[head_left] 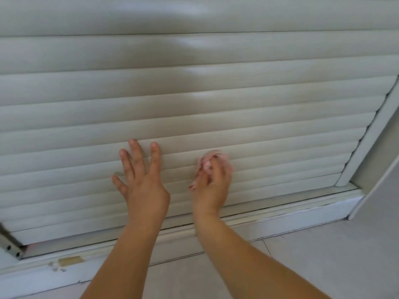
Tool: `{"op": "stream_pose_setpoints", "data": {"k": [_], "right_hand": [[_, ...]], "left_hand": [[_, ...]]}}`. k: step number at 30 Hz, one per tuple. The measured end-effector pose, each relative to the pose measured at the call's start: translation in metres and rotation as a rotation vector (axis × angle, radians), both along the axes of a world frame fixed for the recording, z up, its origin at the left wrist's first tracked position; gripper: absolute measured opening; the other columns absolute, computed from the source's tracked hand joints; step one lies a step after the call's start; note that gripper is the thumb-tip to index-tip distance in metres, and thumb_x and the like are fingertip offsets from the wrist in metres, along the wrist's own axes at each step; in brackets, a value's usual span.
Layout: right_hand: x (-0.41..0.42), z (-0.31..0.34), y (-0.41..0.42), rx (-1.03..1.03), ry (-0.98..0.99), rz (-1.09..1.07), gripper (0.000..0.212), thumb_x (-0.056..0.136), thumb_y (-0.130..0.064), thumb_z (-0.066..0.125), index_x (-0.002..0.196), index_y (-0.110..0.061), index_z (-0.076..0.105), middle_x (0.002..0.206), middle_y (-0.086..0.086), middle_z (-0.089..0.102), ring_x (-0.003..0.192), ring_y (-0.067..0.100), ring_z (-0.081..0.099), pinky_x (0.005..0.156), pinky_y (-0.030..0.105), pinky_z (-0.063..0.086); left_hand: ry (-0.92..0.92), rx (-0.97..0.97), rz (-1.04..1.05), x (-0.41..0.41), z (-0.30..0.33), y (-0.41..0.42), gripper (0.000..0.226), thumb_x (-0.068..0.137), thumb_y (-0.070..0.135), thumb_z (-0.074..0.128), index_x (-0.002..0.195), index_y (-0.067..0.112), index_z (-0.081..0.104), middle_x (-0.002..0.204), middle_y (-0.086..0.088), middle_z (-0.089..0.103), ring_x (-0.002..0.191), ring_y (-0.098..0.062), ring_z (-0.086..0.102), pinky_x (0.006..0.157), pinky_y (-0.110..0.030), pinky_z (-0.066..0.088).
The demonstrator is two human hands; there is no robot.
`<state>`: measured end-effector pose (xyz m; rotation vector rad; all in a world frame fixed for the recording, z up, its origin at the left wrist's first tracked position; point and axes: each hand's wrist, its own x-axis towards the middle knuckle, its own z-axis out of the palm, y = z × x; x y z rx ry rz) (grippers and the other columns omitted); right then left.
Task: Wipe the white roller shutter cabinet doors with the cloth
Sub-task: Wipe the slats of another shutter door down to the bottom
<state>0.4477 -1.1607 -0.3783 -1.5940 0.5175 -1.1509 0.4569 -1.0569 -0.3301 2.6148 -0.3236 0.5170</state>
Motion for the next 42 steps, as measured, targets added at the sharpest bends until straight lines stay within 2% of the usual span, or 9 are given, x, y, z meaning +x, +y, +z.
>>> {"op": "stream_pose_setpoints", "data": {"k": [5,8,11,16,22,26,31,37,42], "right_hand": [[-0.007,0.002,0.016,-0.093,0.133,0.279,0.028,0.087,0.0,0.057,0.109,-0.013,0.067,0.109,-0.002,0.055,0.089,-0.008,0.046,0.078,-0.003,0.031],[-0.012,0.021,-0.026,0.279,0.008,0.098,0.015,0.072,-0.01,0.063,0.08,-0.02,0.071,0.095,0.02,0.059,0.074,0.017,0.057,0.073,0.021,0.045],[-0.021,0.03,-0.064,0.395,0.01,-0.032,0.019,0.082,-0.005,0.055,0.086,-0.021,0.066,0.09,0.018,0.058,0.076,0.029,0.058,0.076,0.038,0.05],[-0.036,0.055,-0.091,0.152,-0.104,-0.135,0.032,0.089,0.006,0.054,0.114,-0.011,0.065,0.116,0.0,0.043,0.106,0.016,0.053,0.089,0.004,0.036],[-0.038,0.07,-0.105,-0.249,-0.18,-0.126,0.034,0.092,-0.017,0.047,0.125,-0.015,0.059,0.13,-0.009,0.041,0.118,0.012,0.047,0.101,0.027,0.04],[-0.034,0.085,-0.118,-0.485,0.032,-0.003,0.048,0.098,-0.042,0.03,0.141,-0.026,0.042,0.15,0.004,0.033,0.133,0.018,0.036,0.11,0.033,0.032],[-0.037,0.081,-0.149,-0.844,0.343,-0.2,0.049,0.089,-0.034,0.035,0.138,-0.033,0.037,0.143,0.0,0.047,0.134,0.015,0.03,0.108,0.047,0.02],[-0.049,0.079,-0.185,-0.782,0.489,-0.162,0.058,0.094,-0.027,0.037,0.148,-0.038,0.017,0.159,-0.004,0.013,0.145,0.011,0.01,0.112,0.044,-0.013],[-0.056,0.085,-0.205,-0.62,0.584,-0.129,0.06,0.101,-0.029,0.03,0.148,-0.042,-0.006,0.159,-0.011,-0.008,0.143,0.003,-0.012,0.111,0.043,-0.017]], "left_hand": [[0.022,0.047,0.006,-0.003,0.006,0.005,0.099,0.076,-0.009,0.039,0.145,0.038,-0.016,0.148,0.0,-0.038,0.138,-0.023,-0.03,0.109,-0.059,-0.006],[0.053,0.069,0.03,-0.004,0.009,0.007,0.102,0.074,-0.011,0.038,0.144,0.037,-0.019,0.146,0.0,-0.041,0.137,-0.022,-0.031,0.109,-0.058,-0.008],[0.068,0.036,0.052,-0.01,0.013,-0.002,0.097,0.075,-0.008,0.039,0.147,0.032,-0.014,0.147,-0.001,-0.039,0.138,-0.021,-0.029,0.11,-0.057,-0.006],[-0.171,0.066,-0.118,-0.023,0.015,-0.05,0.096,0.061,-0.013,0.052,0.147,0.019,0.025,0.158,-0.008,-0.001,0.142,-0.02,-0.003,0.105,-0.066,0.007],[-0.459,0.209,-0.322,-0.029,0.044,-0.11,0.078,0.062,-0.002,0.042,0.137,0.015,0.043,0.152,-0.011,0.026,0.138,-0.024,0.019,0.103,-0.063,0.013],[-0.497,0.32,-0.322,-0.026,0.068,-0.14,0.059,0.082,0.016,0.026,0.138,0.013,0.045,0.15,-0.004,0.032,0.137,-0.022,0.021,0.106,-0.06,0.016],[-0.501,0.367,-0.273,-0.022,0.064,-0.153,0.065,0.074,0.01,0.022,0.133,0.006,0.05,0.144,-0.009,0.042,0.133,-0.025,0.03,0.092,-0.072,0.026],[-0.514,0.496,-0.245,-0.021,0.062,-0.152,0.067,0.067,0.005,0.022,0.125,0.003,0.057,0.148,-0.011,0.036,0.135,-0.026,0.027,0.102,-0.063,0.005],[-0.474,0.594,-0.198,-0.027,0.072,-0.151,0.068,0.071,0.004,0.021,0.131,0.005,0.052,0.153,-0.008,0.024,0.14,-0.023,0.018,0.102,-0.068,-0.001]]}}
